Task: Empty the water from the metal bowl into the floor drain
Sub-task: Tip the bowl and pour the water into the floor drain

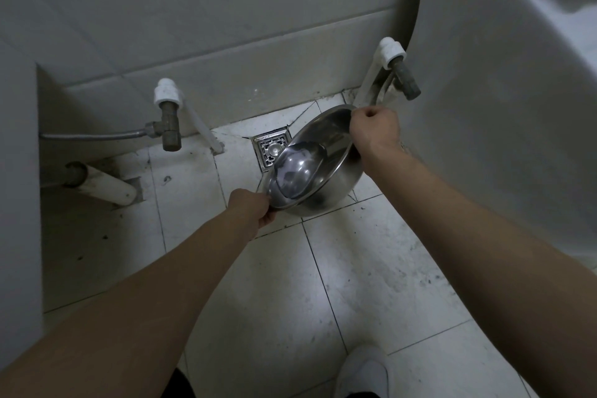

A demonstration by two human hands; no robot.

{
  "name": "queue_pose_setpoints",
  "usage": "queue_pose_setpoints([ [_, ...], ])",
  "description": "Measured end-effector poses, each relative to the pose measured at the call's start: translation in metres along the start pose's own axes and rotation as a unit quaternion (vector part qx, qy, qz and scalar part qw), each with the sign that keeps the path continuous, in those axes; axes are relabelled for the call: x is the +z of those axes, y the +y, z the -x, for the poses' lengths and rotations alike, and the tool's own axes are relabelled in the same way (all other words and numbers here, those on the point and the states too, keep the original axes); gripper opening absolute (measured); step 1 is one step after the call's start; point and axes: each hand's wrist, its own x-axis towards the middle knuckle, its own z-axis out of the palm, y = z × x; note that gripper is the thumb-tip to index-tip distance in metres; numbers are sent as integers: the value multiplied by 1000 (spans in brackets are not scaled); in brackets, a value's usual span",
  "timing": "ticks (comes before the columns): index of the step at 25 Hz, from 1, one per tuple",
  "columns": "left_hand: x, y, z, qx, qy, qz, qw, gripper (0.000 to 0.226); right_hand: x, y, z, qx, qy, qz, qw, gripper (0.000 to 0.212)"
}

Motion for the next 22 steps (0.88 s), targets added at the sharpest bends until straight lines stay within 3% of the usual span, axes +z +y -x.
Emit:
queue_pose_setpoints([
  [22,-1,-1,-4,-4,2,-1,1000,13,4,-4,0,5,12,4,1000,24],
])
